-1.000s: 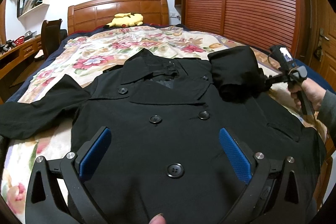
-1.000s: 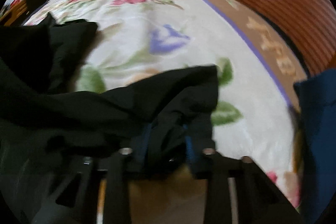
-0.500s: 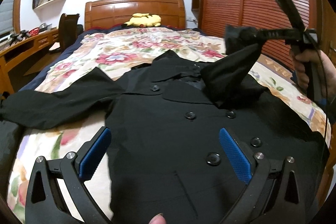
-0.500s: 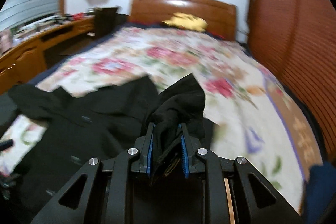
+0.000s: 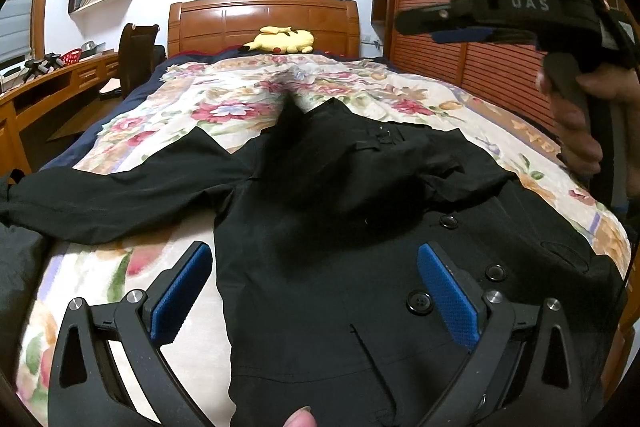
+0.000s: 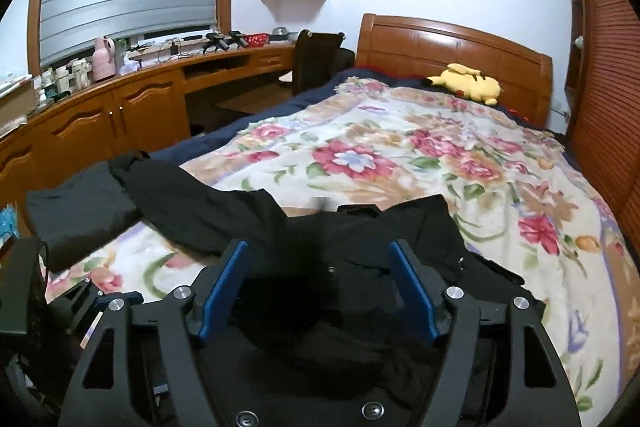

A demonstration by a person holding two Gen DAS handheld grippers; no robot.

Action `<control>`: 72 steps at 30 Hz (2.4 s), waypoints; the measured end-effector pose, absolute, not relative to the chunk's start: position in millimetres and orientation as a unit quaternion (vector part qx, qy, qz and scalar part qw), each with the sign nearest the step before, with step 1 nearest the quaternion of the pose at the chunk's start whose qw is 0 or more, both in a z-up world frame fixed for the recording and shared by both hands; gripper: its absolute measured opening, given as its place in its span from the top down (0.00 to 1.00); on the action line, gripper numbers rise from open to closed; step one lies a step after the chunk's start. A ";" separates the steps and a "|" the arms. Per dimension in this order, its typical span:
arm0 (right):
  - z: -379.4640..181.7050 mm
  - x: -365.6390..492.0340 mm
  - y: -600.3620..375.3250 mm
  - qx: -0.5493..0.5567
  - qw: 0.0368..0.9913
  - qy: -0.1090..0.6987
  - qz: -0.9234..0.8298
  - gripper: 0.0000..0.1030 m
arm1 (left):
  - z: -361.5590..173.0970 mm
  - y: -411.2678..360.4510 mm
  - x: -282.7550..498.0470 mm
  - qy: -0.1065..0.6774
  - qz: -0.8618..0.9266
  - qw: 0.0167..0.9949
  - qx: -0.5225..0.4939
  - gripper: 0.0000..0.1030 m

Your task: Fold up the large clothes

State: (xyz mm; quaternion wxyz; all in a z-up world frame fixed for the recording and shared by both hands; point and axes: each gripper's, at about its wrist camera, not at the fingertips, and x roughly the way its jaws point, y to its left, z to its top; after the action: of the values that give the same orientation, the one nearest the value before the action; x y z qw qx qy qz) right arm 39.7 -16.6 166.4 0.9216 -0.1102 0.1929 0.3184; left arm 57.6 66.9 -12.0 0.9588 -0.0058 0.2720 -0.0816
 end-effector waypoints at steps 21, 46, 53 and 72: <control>36.5 109.8 -106.2 -0.085 0.907 0.348 0.222 0.41 | -16.8 62.7 63.0 0.286 -0.074 0.955 -0.002 0.00; 10.6 98.1 -107.3 -0.107 0.885 0.350 0.287 0.97 | -6.2 56.4 97.5 0.319 -0.031 0.945 0.057 0.13; 5.6 102.0 -115.9 -0.069 0.886 0.345 0.302 0.96 | -16.3 67.0 107.6 0.354 0.001 0.932 0.071 0.13; 33.4 77.7 -98.4 -0.071 0.900 0.340 0.263 0.30 | -51.2 89.7 76.6 0.416 -0.010 0.909 0.042 0.13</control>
State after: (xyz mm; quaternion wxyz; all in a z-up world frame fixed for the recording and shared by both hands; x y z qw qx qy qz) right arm 77.7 -98.4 33.4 0.9001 -0.0715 0.3401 0.2628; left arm 76.6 89.7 -51.2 0.9086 0.0417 0.4155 -0.0103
